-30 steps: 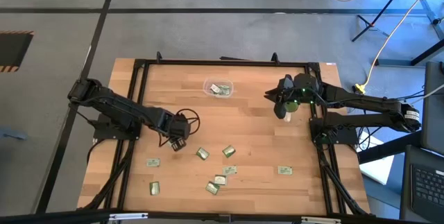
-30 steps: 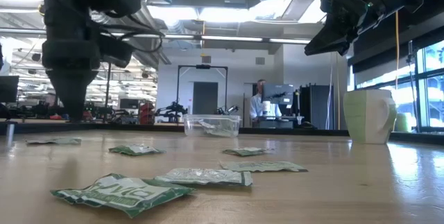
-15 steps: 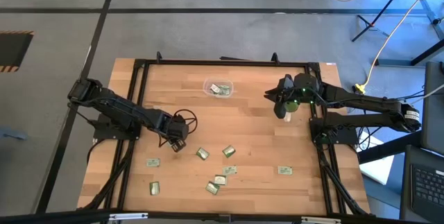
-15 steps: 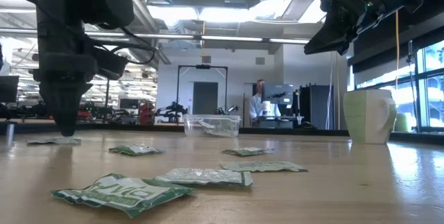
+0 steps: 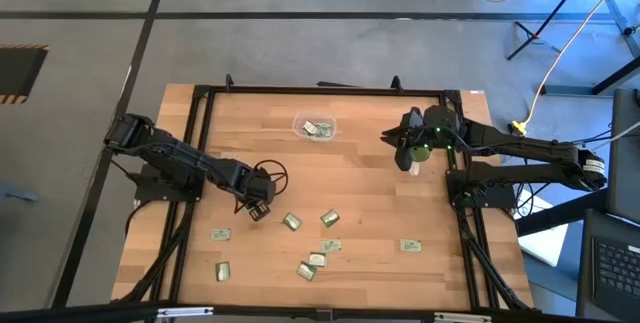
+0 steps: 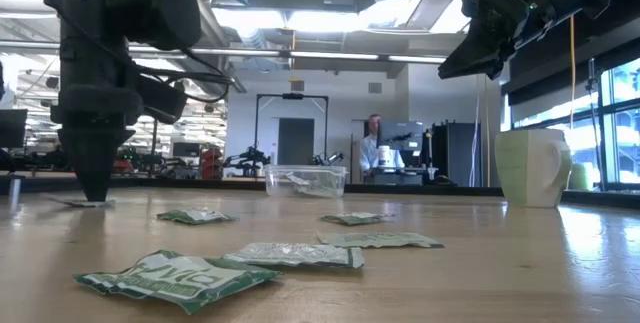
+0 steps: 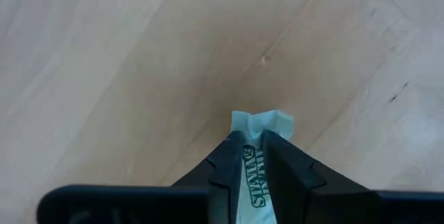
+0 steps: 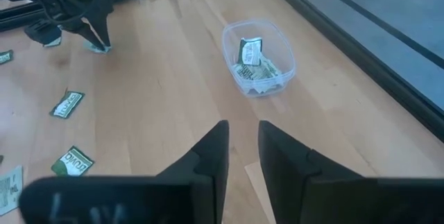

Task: Pick and place items into bin
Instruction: Put the green stevia packet into the bin

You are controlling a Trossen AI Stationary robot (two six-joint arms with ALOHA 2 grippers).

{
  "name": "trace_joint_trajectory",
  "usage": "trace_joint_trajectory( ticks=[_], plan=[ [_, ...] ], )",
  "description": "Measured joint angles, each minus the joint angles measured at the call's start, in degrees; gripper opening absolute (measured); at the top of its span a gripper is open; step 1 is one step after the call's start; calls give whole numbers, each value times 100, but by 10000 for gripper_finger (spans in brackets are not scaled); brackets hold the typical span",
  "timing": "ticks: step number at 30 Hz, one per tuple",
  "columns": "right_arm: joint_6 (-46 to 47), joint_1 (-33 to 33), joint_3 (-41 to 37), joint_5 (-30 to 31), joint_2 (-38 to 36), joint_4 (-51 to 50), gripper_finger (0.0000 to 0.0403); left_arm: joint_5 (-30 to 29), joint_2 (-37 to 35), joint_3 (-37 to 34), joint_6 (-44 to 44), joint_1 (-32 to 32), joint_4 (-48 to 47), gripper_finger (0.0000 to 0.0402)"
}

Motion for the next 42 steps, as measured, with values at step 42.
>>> trace_joint_trajectory(
  ticks=[42],
  plan=[
    [-197,0,0,7,-2,46,83,664,1292,3329,5452,3808,1333,3]
  ],
)
